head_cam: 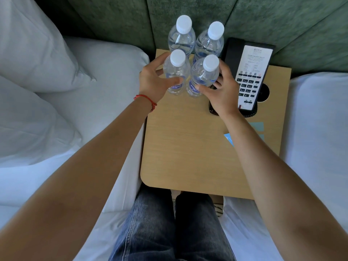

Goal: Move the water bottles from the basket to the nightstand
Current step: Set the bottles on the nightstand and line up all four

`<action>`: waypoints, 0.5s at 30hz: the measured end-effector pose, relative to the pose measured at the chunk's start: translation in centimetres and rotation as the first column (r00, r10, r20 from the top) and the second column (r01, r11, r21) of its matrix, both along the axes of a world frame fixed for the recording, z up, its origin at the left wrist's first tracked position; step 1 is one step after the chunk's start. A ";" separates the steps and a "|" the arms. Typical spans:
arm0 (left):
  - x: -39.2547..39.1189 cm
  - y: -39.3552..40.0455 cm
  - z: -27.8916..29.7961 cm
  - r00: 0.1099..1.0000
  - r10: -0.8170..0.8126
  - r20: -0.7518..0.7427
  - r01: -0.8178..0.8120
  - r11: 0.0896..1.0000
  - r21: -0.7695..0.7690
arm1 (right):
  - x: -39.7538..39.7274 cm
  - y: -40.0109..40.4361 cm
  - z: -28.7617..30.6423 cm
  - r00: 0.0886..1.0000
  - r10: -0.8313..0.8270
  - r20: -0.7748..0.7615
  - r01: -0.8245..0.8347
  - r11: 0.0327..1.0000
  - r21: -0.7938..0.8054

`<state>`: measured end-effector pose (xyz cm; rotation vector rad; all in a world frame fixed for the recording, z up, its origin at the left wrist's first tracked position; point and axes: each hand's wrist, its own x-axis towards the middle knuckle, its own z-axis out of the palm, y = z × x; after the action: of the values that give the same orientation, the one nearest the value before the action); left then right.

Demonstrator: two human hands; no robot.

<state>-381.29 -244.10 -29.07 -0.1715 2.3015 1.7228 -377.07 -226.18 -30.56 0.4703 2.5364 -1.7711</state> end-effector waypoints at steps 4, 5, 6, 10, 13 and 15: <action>-0.3 0.3 -0.2 1.000 0.012 0.001 -0.012 1.000 0.002 | -0.6 0.5 0.1 0.999 0.030 0.013 -0.030 1.000 -0.008; -0.3 0.4 -0.2 1.000 0.016 -0.003 -0.016 1.000 -0.002 | -0.7 0.5 0.2 0.999 0.038 0.014 -0.038 0.999 -0.007; -0.3 0.4 -0.3 1.000 0.022 -0.004 -0.022 1.000 -0.005 | -0.7 0.6 0.2 0.999 0.046 0.016 -0.046 0.999 -0.007; -0.2 0.4 -0.4 1.000 0.026 -0.003 -0.026 1.000 -0.010 | -0.8 0.9 0.2 0.997 0.069 0.032 -0.068 0.997 -0.021; -0.3 0.3 -0.4 1.000 0.018 0.005 -0.018 1.000 -0.009 | -1.0 1.3 0.2 0.995 0.086 0.040 -0.085 0.996 -0.036; -0.4 0.3 -0.4 1.000 0.013 0.009 -0.013 1.000 -0.011 | -1.1 1.5 0.2 0.994 0.099 0.050 -0.096 0.994 -0.048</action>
<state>-381.69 -243.80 -29.42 -0.1965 2.3084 1.7121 -378.13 -224.69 -30.38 0.3791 2.4338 -1.7552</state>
